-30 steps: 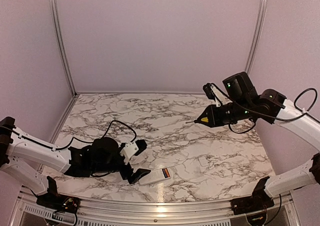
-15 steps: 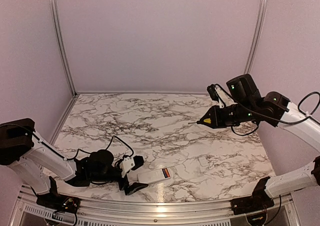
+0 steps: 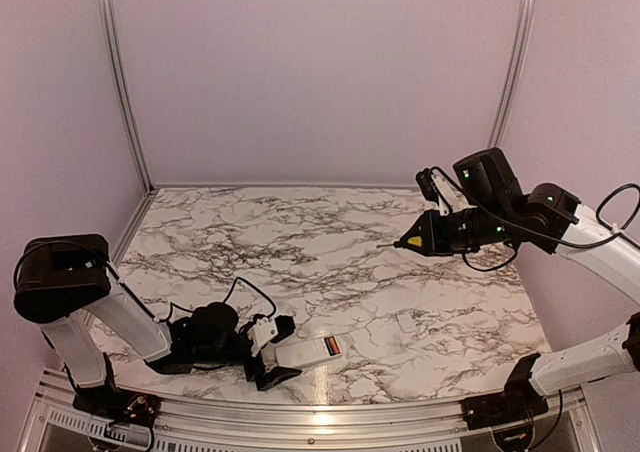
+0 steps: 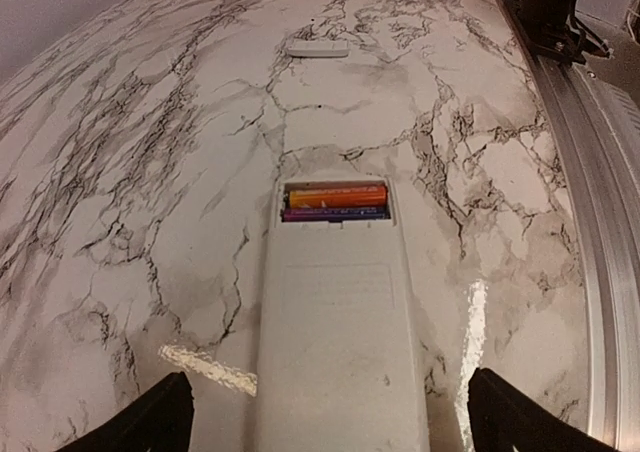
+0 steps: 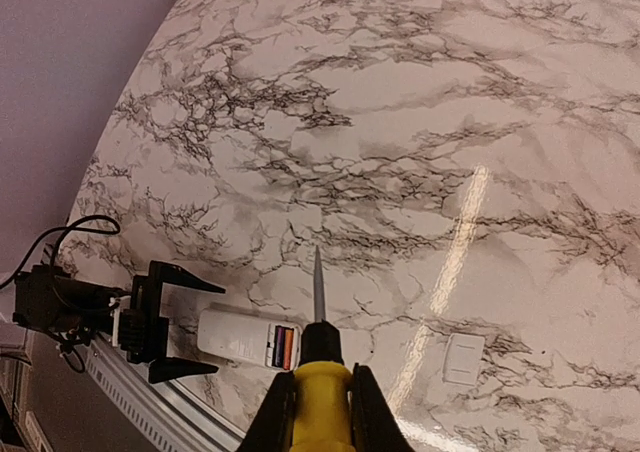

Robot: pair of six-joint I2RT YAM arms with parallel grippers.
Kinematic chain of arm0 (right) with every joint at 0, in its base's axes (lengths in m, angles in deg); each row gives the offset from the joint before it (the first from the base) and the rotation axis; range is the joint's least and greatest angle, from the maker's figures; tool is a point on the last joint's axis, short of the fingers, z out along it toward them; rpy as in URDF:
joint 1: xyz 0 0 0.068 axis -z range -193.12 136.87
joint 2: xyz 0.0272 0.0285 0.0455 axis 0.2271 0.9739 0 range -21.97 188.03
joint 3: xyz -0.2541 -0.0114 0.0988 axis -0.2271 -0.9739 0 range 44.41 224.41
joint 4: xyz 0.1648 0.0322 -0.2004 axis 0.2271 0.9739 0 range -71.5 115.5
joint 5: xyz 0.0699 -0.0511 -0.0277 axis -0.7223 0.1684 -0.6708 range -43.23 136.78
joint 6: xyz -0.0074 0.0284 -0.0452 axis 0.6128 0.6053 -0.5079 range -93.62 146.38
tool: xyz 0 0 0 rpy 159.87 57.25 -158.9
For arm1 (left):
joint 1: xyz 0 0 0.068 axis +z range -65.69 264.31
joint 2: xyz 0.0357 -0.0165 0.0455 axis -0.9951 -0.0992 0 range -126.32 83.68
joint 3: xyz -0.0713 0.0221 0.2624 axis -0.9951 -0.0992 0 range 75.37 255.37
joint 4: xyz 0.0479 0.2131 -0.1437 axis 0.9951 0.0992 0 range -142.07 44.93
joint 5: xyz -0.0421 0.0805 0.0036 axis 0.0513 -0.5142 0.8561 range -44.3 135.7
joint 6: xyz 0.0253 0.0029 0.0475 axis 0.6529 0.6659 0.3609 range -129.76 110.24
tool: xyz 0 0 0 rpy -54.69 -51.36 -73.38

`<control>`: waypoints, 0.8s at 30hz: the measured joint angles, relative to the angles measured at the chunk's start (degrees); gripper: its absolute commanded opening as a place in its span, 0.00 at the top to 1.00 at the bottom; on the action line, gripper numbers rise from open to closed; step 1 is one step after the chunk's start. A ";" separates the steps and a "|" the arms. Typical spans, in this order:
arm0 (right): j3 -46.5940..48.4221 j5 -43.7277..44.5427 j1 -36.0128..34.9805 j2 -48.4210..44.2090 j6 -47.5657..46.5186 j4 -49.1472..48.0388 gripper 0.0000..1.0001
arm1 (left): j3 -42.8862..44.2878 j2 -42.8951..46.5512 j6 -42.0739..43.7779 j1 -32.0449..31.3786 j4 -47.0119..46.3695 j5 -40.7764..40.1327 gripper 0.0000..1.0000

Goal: Unload the batteries from the remote control

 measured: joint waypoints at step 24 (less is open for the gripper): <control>0.00 0.57 0.00 0.02 0.33 0.04 1.00 | 7.10 -8.37 4.39 1.79 0.15 7.87 0.29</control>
